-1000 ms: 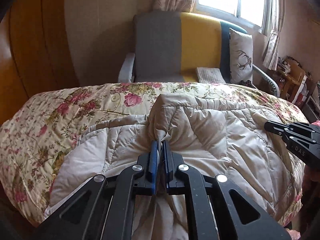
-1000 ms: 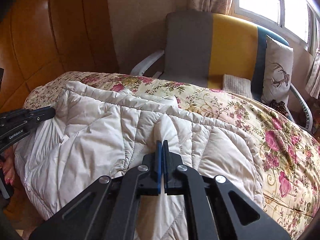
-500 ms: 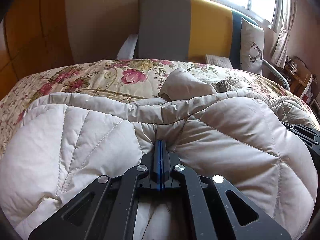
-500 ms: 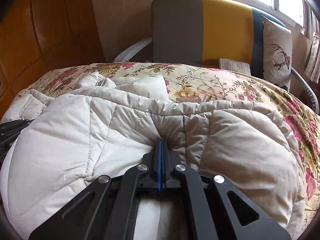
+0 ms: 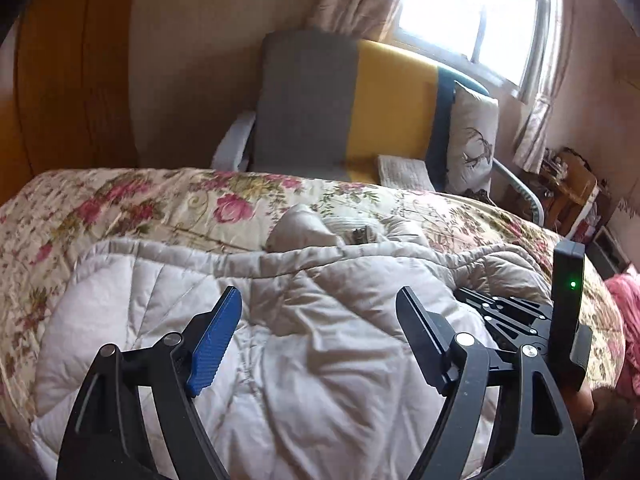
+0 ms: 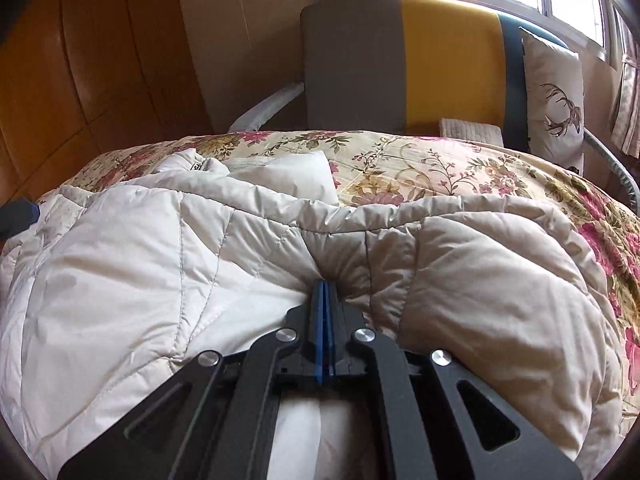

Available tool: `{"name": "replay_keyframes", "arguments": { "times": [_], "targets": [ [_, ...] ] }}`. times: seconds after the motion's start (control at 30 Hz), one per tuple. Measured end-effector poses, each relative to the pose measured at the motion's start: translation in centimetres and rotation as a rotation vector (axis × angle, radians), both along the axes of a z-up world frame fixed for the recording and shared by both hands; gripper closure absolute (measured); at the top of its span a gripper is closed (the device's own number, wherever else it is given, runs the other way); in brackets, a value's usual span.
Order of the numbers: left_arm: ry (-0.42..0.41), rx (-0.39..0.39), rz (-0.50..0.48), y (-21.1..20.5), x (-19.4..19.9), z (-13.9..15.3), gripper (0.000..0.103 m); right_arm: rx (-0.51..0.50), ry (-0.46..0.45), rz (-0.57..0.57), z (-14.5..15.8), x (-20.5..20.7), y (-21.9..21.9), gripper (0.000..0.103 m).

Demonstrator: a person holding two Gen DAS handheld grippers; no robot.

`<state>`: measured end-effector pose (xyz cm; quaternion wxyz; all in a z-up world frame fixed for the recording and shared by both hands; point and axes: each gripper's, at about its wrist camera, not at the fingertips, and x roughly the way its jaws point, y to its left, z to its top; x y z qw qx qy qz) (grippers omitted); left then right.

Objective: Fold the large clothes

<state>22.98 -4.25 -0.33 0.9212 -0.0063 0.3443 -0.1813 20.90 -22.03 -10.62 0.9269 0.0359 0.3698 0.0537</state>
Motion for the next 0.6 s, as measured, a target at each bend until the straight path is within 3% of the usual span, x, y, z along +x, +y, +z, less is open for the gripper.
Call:
{"name": "replay_keyframes", "arguments": {
  "times": [0.17, 0.23, 0.37, 0.47, 0.6],
  "targets": [
    [0.004, 0.182, -0.057, -4.9, 1.1, -1.0, 0.025, -0.007, -0.062, -0.023, 0.6, -1.1, 0.0, 0.098],
    [0.02, 0.261, -0.045, -5.9, 2.7, -2.7, 0.025, -0.005, -0.091, -0.037, 1.0, -1.7, -0.2, 0.087],
    [0.052, 0.231, -0.031, -5.3, 5.1, -5.8, 0.024, -0.002, -0.122, -0.077, 1.4, -2.2, -0.7, 0.078],
    [0.079, 0.172, -0.042, -4.6, 6.4, -7.4, 0.019, 0.01, -0.082, -0.097, 1.0, -1.3, -1.2, 0.078],
    [0.091, 0.152, -0.055, -4.4, 6.1, -7.2, 0.019, 0.065, -0.02, -0.087, 0.1, -0.2, -2.1, 0.078]
  ]
}}
